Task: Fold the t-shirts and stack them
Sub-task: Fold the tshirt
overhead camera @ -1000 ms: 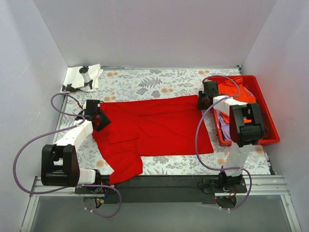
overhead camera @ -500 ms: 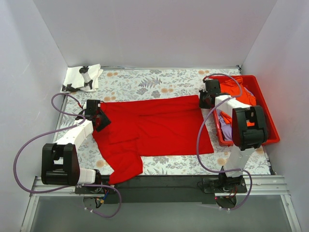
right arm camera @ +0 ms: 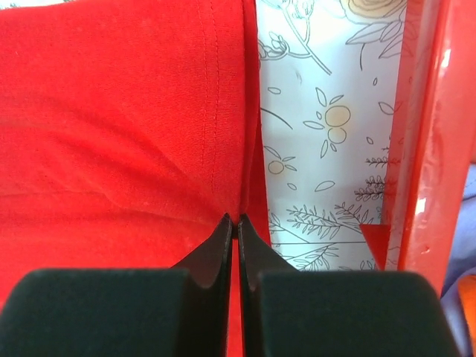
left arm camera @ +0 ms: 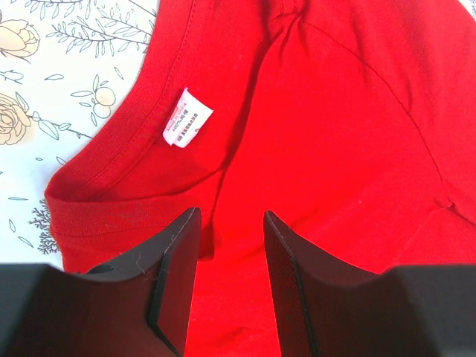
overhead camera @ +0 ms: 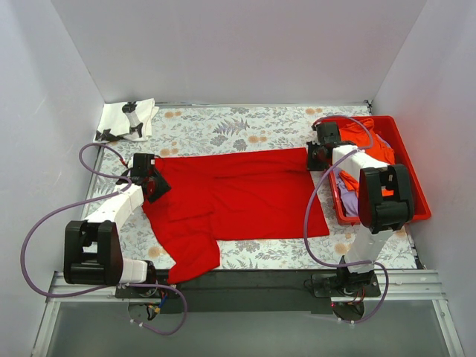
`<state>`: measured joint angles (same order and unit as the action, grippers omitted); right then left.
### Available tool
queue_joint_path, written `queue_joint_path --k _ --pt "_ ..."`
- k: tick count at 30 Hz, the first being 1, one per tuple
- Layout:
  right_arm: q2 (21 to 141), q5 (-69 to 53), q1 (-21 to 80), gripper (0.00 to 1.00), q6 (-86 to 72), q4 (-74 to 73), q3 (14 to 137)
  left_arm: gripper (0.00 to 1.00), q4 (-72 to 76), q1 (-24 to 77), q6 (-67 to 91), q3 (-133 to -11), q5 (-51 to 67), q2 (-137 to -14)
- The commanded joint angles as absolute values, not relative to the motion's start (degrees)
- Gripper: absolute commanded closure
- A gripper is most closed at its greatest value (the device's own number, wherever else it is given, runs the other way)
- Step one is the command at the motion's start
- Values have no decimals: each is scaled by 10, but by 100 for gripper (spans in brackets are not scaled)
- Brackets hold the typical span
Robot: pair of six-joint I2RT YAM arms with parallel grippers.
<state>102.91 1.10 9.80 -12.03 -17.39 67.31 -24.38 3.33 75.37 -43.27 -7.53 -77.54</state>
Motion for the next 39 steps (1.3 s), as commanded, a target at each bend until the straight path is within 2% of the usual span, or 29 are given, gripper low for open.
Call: queue_joint_path --k 1,6,17,21,27,31,34,36,39 --pt "1044 13 95 93 -127 -188 690 62 -245 34 744 -444 -89 -772" --pt "1063 15 93 88 -125 -194 710 62 -246 34 742 -446 -104 -768" --pt "1074 9 92 89 -108 -202 714 60 -287 34 758 -450 -106 -766" --pt "1074 4 92 90 -107 -201 715 67 -301 34 763 -441 -89 -762" --pt "1073 4 93 89 -106 -201 716 67 -308 34 770 -424 -54 -773" --pt "1071 4 93 89 -105 -202 713 69 -322 34 781 -419 -84 -781" --pt "1059 12 92 85 -104 -206 706 75 -334 32 797 -431 -124 -765" --pt "1049 24 92 84 -102 -207 699 75 -331 29 797 -440 -122 -744" --pt "1032 22 93 75 -97 -213 706 71 -335 29 795 -483 -99 -758"
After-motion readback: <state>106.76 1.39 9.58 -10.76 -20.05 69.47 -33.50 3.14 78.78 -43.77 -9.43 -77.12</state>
